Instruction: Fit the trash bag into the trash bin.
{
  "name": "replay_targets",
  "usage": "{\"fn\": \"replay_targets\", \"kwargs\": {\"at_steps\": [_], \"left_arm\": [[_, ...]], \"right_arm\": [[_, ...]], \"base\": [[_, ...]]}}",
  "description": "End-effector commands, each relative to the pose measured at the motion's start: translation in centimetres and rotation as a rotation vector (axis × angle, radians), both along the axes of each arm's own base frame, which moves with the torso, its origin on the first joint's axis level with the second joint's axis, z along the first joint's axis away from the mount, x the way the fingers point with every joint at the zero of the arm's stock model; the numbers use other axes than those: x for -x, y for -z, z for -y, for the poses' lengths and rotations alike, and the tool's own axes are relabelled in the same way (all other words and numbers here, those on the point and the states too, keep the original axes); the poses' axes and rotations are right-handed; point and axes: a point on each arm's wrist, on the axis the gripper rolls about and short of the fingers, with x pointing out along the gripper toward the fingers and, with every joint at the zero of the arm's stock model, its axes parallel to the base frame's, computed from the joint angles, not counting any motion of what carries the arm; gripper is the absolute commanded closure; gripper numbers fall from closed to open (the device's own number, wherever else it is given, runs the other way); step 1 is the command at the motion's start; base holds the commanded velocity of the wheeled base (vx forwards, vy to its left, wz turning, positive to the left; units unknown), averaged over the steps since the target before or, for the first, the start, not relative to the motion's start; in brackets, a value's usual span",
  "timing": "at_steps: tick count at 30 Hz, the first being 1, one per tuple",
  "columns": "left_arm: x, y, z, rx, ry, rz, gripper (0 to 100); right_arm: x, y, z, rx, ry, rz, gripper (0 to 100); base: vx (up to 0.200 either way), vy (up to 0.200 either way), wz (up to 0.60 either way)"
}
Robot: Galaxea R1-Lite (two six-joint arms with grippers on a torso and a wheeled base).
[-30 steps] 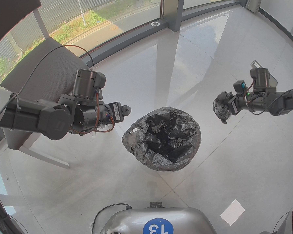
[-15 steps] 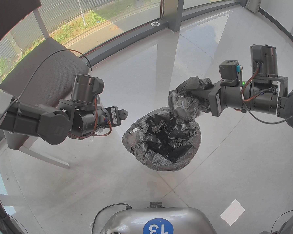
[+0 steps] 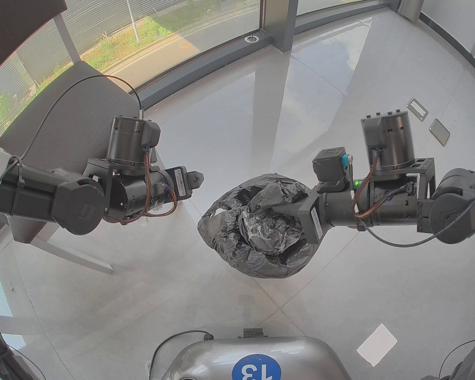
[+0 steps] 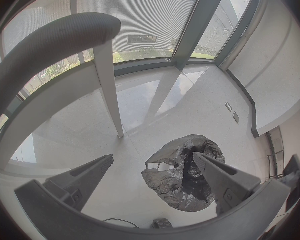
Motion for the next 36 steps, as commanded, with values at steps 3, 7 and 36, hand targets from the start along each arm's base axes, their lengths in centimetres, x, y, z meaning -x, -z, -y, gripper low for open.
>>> {"fn": "replay_targets", "kwargs": {"at_steps": [3,7,36], "left_arm": [[0.5,-1.2,-0.6,0.015,-0.006,0.031,0],[0.5,-1.3,-0.7,0.013,-0.011,0.033,0],[1.5,-1.7,-2.1,-0.001,-0.027,0.039,0]], "right_arm": [[-3.2,3.8,-0.8,0.050,0.027,-0.070,100],[-5.2,5.1,-1.1,0.063,0.047,-0.086,100],[-13.6,11.6,-0.2,0.139,0.119,-0.147,100]], "base": [[0.000,0.000,0.00],[0.000,0.000,0.00],[0.000,0.000,0.00]]}}
